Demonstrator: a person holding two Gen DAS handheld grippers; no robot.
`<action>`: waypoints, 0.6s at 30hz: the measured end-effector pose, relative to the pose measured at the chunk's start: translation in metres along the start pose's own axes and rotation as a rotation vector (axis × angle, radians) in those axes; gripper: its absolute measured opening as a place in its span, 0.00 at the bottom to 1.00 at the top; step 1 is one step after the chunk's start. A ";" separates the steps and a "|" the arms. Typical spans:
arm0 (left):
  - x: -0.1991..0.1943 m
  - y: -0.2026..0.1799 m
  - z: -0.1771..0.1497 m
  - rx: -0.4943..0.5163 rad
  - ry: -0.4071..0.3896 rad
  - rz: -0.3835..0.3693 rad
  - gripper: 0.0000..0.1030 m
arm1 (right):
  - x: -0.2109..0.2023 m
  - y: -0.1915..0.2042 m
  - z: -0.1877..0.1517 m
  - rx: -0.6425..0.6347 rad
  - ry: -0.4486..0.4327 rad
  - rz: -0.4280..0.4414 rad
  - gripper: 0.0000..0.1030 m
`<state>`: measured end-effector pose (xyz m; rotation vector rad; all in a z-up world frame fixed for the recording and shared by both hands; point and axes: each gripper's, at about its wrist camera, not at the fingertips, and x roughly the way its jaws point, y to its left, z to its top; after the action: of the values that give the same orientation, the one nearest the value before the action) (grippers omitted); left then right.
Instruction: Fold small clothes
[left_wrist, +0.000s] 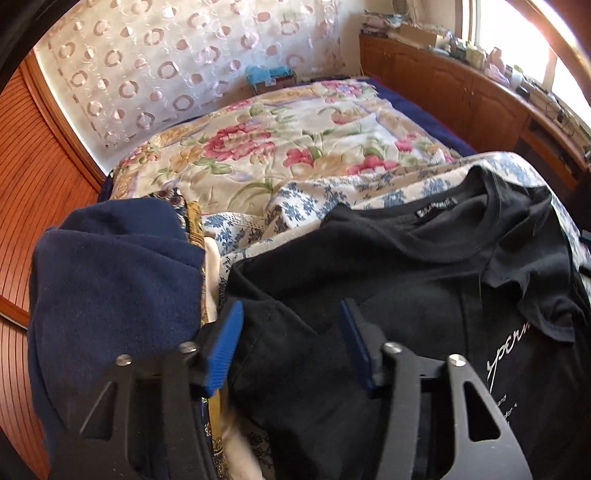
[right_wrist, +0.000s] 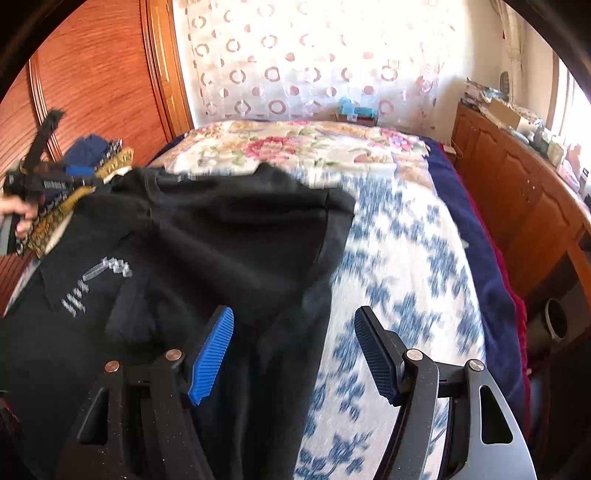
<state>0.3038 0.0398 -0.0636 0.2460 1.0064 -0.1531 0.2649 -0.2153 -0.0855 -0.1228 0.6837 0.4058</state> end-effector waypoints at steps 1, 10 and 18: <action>0.002 0.001 0.001 0.002 0.010 0.007 0.49 | -0.002 -0.001 0.007 -0.012 -0.014 -0.006 0.68; 0.037 -0.004 0.011 0.052 0.142 0.089 0.48 | 0.005 0.000 0.041 -0.063 -0.069 -0.013 0.68; 0.046 0.005 0.012 0.034 0.167 0.086 0.17 | 0.037 -0.005 0.049 -0.082 -0.043 -0.006 0.68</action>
<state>0.3389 0.0405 -0.0964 0.3369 1.1575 -0.0727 0.3220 -0.1961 -0.0715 -0.1928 0.6242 0.4294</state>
